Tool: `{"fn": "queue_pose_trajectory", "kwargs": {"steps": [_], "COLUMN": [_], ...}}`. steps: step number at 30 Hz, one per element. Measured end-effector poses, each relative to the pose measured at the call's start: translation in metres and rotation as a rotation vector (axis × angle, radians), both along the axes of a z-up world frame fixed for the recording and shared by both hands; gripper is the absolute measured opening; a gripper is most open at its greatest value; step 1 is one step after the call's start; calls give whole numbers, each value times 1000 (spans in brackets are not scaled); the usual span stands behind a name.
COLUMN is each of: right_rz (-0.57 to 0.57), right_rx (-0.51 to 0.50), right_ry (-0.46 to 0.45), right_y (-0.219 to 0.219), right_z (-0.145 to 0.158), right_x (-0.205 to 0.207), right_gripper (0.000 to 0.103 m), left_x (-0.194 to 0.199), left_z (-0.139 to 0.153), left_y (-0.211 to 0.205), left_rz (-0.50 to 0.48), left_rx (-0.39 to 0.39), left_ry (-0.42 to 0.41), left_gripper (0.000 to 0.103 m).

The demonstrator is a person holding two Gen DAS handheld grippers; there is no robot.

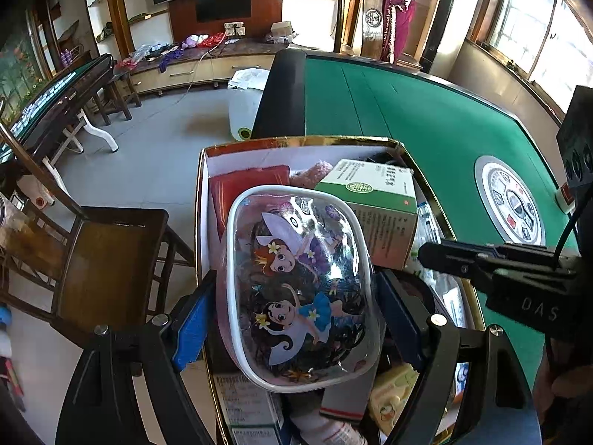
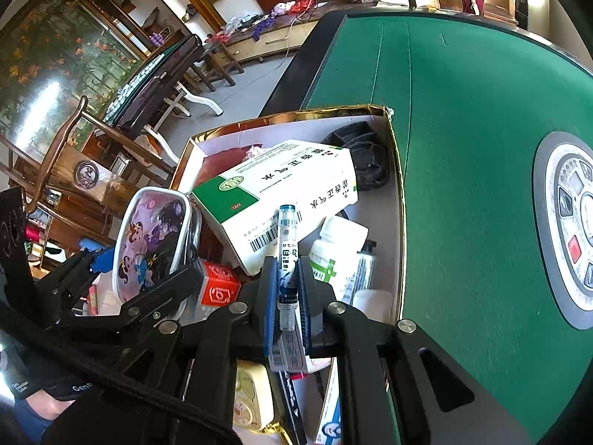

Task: Organize objects
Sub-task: 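Lower the pencil case and pen into the tray and open both tools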

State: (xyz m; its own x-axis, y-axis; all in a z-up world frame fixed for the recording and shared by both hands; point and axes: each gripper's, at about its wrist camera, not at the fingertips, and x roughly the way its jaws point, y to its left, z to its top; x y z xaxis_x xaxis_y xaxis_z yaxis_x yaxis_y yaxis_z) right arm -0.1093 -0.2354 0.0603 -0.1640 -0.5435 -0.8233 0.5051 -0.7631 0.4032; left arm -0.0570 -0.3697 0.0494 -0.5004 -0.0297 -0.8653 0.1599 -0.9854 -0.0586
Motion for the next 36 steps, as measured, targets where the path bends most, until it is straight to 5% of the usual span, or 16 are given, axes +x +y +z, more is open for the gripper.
{"fn": "queue_pose_trajectory", "kwargs": {"steps": [36], "right_rz": [12], "right_rx": [87], "right_ry": [41], "right_y": [-34], "right_z": [-21], "right_x": [-30], "right_gripper": [9], "left_x": [-41], "left_z": [-21], "left_y": [-40], "left_rz": [113], "left_rx": [-24], "left_ry": [15], "left_gripper": [78]}}
